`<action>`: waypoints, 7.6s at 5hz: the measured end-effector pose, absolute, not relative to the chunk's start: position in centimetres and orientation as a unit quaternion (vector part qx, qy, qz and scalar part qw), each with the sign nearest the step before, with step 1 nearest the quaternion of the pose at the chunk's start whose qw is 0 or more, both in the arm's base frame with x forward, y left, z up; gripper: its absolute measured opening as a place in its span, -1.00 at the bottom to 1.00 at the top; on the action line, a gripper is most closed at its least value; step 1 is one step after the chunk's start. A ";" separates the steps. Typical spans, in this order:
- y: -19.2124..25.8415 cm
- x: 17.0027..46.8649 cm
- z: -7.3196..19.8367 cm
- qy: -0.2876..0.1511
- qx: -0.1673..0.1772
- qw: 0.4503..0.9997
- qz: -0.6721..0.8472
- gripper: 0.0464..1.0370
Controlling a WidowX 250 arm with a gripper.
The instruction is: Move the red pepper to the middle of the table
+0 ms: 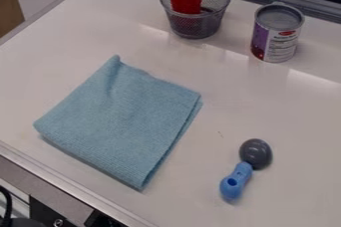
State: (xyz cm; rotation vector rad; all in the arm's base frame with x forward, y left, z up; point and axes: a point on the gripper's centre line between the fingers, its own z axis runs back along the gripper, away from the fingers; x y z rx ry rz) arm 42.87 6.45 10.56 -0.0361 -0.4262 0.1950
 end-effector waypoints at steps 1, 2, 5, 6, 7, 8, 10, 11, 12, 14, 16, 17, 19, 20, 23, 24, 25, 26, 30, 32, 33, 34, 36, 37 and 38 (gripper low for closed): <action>6.5 43.3 10.5 -0.222 -0.003 0.970 0.097 0.92; 6.9 43.2 10.4 -0.220 0.009 0.970 0.100 0.92; 6.9 43.2 9.9 -0.223 0.056 0.966 0.117 0.92; 6.5 43.2 8.6 -0.211 0.067 0.968 0.119 0.92; 6.2 43.5 7.6 -0.210 0.076 0.966 0.131 0.92; 6.1 43.8 7.7 -0.219 0.078 0.962 0.144 0.92; 6.1 44.0 7.2 -0.228 0.108 0.960 0.125 0.92; 5.7 44.4 6.5 -0.205 0.131 0.969 0.052 0.84; 5.2 44.7 6.4 -0.209 0.120 0.970 0.020 0.59; 5.8 44.5 6.4 -0.223 0.117 0.967 0.045 0.59; 6.1 43.9 11.0 -0.285 0.127 0.947 0.082 0.59; 5.7 42.7 12.7 -0.309 0.127 0.938 0.097 0.59; 2.0 36.9 14.7 -0.308 0.086 0.947 -0.002 0.59; 0.3 33.4 14.6 -0.284 0.048 0.956 -0.064 0.59; -1.9 25.6 10.9 -0.192 0.015 0.965 -0.179 0.59; -2.2 24.1 10.2 -0.153 0.015 0.971 -0.183 0.59; -2.0 24.4 11.0 -0.062 0.026 0.987 -0.143 0.59; -2.4 25.1 11.2 -0.001 0.033 0.995 -0.091 0.59; -4.7 24.0 7.1 0.044 0.036 0.998 -0.023 0.59; -5.2 25.7 5.9 0.079 0.042 0.996 0.015 0.59; -5.2 26.1 5.8 0.083 0.046 0.995 0.022 0.59; -5.1 26.6 5.6 0.082 0.053 0.995 0.026 0.71; -4.7 26.9 5.3 0.074 0.058 0.995 0.040 0.93; -4.7 27.0 5.3 0.070 0.058 0.995 0.041 0.93; -4.6 27.2 5.3 0.064 0.052 0.996 0.033 0.93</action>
